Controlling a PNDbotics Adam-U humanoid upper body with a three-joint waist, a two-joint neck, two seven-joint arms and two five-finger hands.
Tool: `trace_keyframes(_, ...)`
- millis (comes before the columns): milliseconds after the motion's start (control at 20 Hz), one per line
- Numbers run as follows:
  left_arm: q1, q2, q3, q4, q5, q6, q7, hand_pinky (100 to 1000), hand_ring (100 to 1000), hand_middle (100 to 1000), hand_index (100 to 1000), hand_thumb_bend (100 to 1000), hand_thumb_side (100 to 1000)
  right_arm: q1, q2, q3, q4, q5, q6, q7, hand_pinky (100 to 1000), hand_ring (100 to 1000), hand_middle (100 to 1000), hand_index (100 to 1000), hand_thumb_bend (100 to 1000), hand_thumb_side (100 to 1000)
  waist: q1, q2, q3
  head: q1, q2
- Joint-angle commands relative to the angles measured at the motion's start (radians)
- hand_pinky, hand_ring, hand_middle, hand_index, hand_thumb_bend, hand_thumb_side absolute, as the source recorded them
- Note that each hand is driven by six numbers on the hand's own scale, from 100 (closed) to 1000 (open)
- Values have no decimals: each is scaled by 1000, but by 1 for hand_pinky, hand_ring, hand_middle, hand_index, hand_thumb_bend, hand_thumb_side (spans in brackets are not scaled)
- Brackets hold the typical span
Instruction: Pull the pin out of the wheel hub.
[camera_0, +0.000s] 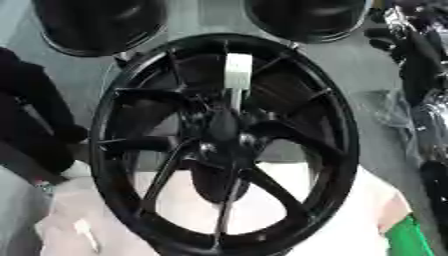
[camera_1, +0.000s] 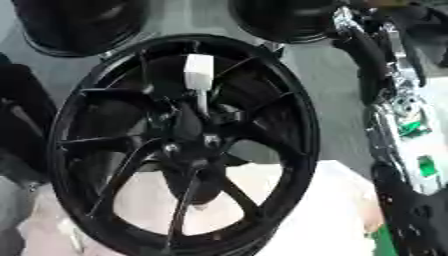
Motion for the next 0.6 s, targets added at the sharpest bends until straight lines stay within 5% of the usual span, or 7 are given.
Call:
trace_keyframes(50,-8,33,15,-18,-7,-1,11,672,772,730,756,470,536,-11,-6,-4,-20,-3,0,3,822,703,677,832,165,469,1,-16,-3,0,-25)
trace_keyframes(350,-18,59,5,-13,10,4,6,672,784,748,756,465,536,-1,-7,-11,-20,-4,-2,-3,822,703,676,832,167,467,11,-19,-9,0,-29)
trace_keyframes(600,-63,172,-36,-8,39,32,-43,672,777,744,755,464,523,10,-22,-5,-16,2,1,2,822,702,675,831,168,467,28,-33,-2,-10,-14)
